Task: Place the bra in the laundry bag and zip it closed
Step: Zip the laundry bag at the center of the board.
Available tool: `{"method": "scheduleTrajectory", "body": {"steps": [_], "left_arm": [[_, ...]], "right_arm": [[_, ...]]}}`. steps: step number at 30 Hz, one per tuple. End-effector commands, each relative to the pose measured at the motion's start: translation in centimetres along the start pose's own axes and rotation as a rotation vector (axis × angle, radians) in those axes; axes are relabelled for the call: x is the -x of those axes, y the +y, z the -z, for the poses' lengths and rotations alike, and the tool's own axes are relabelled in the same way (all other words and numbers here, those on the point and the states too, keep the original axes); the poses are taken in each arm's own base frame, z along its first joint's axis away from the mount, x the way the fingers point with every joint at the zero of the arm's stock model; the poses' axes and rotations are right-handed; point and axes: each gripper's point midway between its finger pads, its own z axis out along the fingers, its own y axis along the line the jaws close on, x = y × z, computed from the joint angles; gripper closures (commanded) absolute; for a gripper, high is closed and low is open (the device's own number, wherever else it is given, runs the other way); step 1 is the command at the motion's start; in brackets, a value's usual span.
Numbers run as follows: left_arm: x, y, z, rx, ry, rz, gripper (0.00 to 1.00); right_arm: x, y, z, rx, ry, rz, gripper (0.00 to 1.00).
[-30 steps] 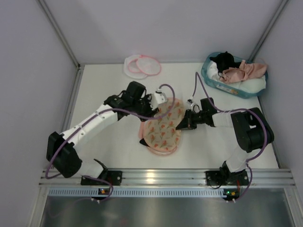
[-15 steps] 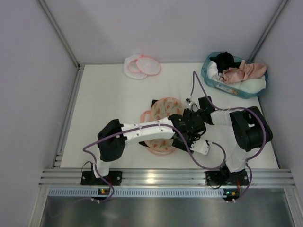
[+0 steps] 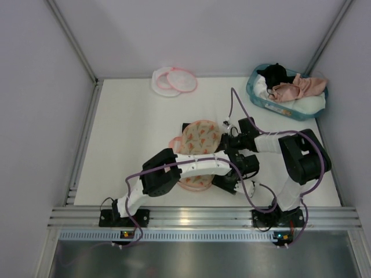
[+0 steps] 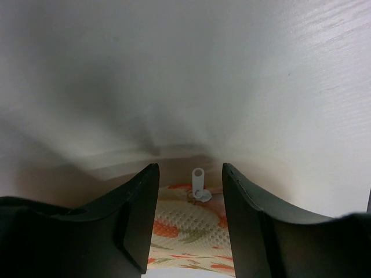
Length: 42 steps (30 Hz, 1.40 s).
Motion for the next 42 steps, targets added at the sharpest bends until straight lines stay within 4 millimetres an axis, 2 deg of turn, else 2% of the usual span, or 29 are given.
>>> {"method": "scheduleTrajectory", "body": {"steps": [1, 5, 8, 9, 12, 17, 24, 26, 31, 36, 42], "left_arm": [[-0.7, -0.7, 0.3, -0.039, 0.062, 0.019, 0.46], [-1.0, -0.6, -0.5, -0.040, 0.099, 0.049, 0.47], [-1.4, -0.5, -1.0, -0.036, 0.134, 0.056, 0.54], [-1.5, -0.5, -1.1, -0.038, 0.140, 0.055, 0.64], [-1.5, -0.9, -1.0, -0.059, 0.138, 0.055, 0.81], [-0.7, -2.7, 0.0, -0.106, 0.084, 0.041, 1.00], [0.5, -6.2, 1.2, -0.181, 0.021, 0.021, 1.00], [0.8, -7.0, 1.5, -0.204, 0.000, 0.031, 1.00], [1.4, -8.0, 2.3, -0.234, -0.041, 0.041, 1.00], [0.3, -10.0, 2.4, -0.278, -0.041, 0.030, 1.00], [-1.5, -10.6, 1.9, -0.243, -0.033, -0.003, 1.00]], "right_arm": [[1.3, 1.1, -0.2, 0.012, -0.023, 0.059, 1.00], [1.3, 1.2, -0.1, 0.012, -0.027, 0.065, 1.00], [1.3, 1.4, 0.0, 0.013, -0.029, 0.074, 1.00], [1.2, 1.3, 0.0, 0.012, -0.029, 0.075, 1.00], [1.3, 1.4, 0.0, 0.009, -0.030, 0.081, 1.00], [1.5, 0.8, 0.1, -0.017, -0.036, 0.102, 1.00], [2.9, 0.2, 0.3, -0.050, -0.060, 0.129, 1.00], [2.6, -0.1, 0.4, -0.059, -0.047, 0.118, 1.00], [2.9, -0.4, 0.6, -0.067, -0.049, 0.128, 1.00], [4.1, -0.8, 0.7, -0.074, -0.060, 0.150, 1.00], [5.8, -0.3, 0.8, -0.076, -0.058, 0.209, 1.00]]}}
